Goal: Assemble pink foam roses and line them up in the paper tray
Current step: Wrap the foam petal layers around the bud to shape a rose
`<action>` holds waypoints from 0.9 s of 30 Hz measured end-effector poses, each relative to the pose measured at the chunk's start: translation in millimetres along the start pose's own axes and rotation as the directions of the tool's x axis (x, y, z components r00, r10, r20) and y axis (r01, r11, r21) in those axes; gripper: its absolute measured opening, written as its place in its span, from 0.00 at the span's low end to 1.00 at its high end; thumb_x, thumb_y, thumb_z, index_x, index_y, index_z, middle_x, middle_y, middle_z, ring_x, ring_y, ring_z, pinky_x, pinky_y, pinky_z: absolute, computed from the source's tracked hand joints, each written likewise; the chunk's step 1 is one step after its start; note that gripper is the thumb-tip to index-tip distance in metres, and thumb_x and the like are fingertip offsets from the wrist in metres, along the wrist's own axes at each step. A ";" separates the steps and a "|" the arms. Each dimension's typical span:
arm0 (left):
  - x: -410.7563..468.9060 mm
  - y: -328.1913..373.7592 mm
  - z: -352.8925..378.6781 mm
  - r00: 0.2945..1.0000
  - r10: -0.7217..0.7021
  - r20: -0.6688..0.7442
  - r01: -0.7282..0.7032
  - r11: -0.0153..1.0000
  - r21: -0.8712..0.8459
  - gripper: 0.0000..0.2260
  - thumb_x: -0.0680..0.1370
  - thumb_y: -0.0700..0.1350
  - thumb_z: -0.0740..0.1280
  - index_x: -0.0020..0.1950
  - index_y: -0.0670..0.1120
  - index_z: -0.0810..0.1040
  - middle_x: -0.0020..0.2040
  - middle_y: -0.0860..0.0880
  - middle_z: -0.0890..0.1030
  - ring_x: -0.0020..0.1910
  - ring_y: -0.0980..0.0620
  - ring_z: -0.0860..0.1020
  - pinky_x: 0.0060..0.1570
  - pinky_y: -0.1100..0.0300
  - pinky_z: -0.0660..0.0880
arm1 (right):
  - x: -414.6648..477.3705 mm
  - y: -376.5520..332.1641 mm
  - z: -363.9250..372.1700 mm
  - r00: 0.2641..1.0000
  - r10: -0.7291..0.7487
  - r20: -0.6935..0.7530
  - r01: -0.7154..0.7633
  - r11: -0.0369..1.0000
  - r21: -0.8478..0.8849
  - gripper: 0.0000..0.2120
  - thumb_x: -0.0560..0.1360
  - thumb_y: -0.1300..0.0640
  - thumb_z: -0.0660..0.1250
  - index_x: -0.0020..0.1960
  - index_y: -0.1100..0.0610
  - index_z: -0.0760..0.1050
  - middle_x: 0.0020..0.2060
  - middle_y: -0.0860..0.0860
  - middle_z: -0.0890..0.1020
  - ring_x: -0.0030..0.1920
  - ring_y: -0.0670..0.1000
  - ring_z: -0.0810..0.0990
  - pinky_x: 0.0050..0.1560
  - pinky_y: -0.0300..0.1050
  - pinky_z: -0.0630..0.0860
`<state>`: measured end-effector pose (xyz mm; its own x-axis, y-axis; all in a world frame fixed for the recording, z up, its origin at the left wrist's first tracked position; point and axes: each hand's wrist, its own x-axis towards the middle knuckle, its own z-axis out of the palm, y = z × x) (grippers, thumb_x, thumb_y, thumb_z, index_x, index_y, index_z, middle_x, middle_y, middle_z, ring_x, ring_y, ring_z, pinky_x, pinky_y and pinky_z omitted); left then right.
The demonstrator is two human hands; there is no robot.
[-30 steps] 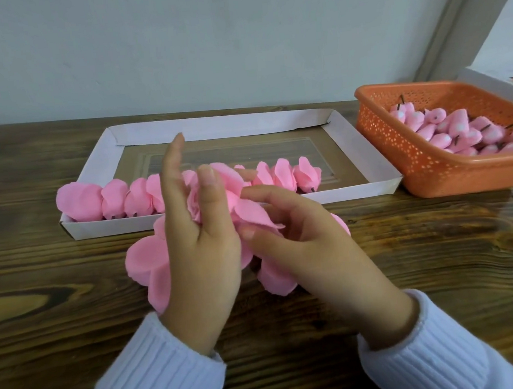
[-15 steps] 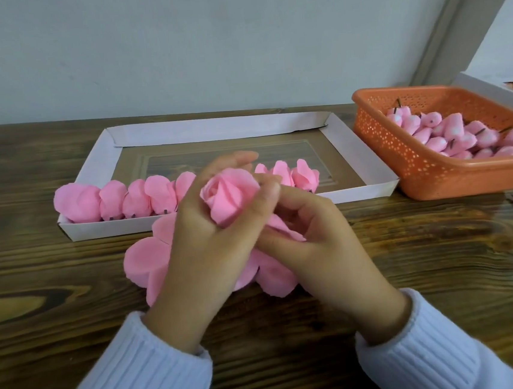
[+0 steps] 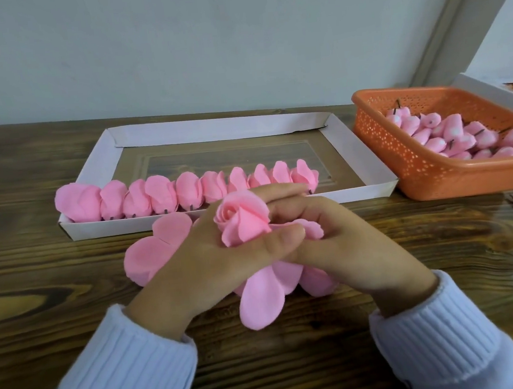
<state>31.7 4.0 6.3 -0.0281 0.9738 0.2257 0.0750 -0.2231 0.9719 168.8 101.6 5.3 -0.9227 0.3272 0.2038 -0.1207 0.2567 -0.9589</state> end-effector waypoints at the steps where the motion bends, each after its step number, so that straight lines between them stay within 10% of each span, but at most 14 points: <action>1: -0.3 -1.0 0.3 1.000 0.000 -0.011 0.000 1.000 0.006 0.22 0.70 0.52 0.71 0.64 0.52 0.77 0.55 0.54 0.84 0.59 0.58 0.80 0.56 0.66 0.75 | 0.1 0.5 0.1 1.000 0.000 -0.006 0.000 1.000 0.011 0.13 0.77 0.65 0.64 0.61 0.62 0.77 0.56 0.55 0.83 0.59 0.53 0.80 0.60 0.44 0.75; 7: 3.4 1.8 7.3 0.982 0.110 -0.154 -0.104 0.993 0.046 0.12 0.76 0.48 0.64 0.58 0.51 0.78 0.50 0.62 0.84 0.53 0.66 0.80 0.50 0.76 0.72 | 0.8 2.6 1.8 0.977 -0.013 -0.214 0.027 0.998 0.063 0.10 0.76 0.64 0.66 0.56 0.61 0.79 0.52 0.53 0.84 0.55 0.50 0.82 0.54 0.40 0.77; 14: 3.3 2.3 13.5 0.962 0.148 -0.231 -0.133 0.988 0.081 0.12 0.74 0.49 0.61 0.57 0.51 0.73 0.21 0.66 0.73 0.22 0.74 0.71 0.22 0.82 0.62 | 1.4 2.4 4.8 0.855 -0.096 -0.509 0.072 0.995 -0.068 0.05 0.77 0.63 0.66 0.49 0.63 0.80 0.40 0.58 0.85 0.44 0.59 0.83 0.44 0.45 0.80; 22: 4.3 1.2 9.9 0.978 0.081 -0.194 -0.067 0.995 0.077 0.22 0.72 0.51 0.64 0.66 0.49 0.73 0.25 0.66 0.76 0.22 0.74 0.70 0.21 0.80 0.65 | 3.0 1.3 9.0 0.783 -0.262 -0.564 0.139 0.958 -0.252 0.03 0.73 0.59 0.70 0.41 0.52 0.79 0.36 0.50 0.83 0.38 0.48 0.81 0.41 0.39 0.77; 25: 3.2 -1.3 7.8 0.980 0.087 -0.179 -0.067 0.991 0.115 0.23 0.73 0.54 0.66 0.68 0.52 0.73 0.32 0.68 0.79 0.31 0.68 0.54 0.31 0.75 0.72 | 2.9 2.8 9.6 0.764 -0.275 -0.584 0.124 0.950 -0.285 0.03 0.73 0.59 0.70 0.41 0.54 0.78 0.35 0.51 0.82 0.37 0.50 0.80 0.40 0.40 0.76; 27: 2.4 -3.7 6.9 0.981 0.088 -0.174 -0.063 0.988 0.141 0.20 0.74 0.57 0.68 0.66 0.58 0.73 0.46 0.69 0.82 0.45 0.75 0.77 0.44 0.71 0.75 | 2.8 3.8 9.2 0.742 -0.264 -0.616 0.105 0.953 -0.282 0.03 0.73 0.58 0.69 0.40 0.55 0.78 0.34 0.51 0.82 0.36 0.49 0.80 0.39 0.39 0.76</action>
<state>38.1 7.5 2.8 -0.1946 0.9279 0.3182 0.2162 -0.2758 0.9366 162.4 95.1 0.4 -0.4273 0.7351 0.5264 -0.1090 0.5360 -0.8371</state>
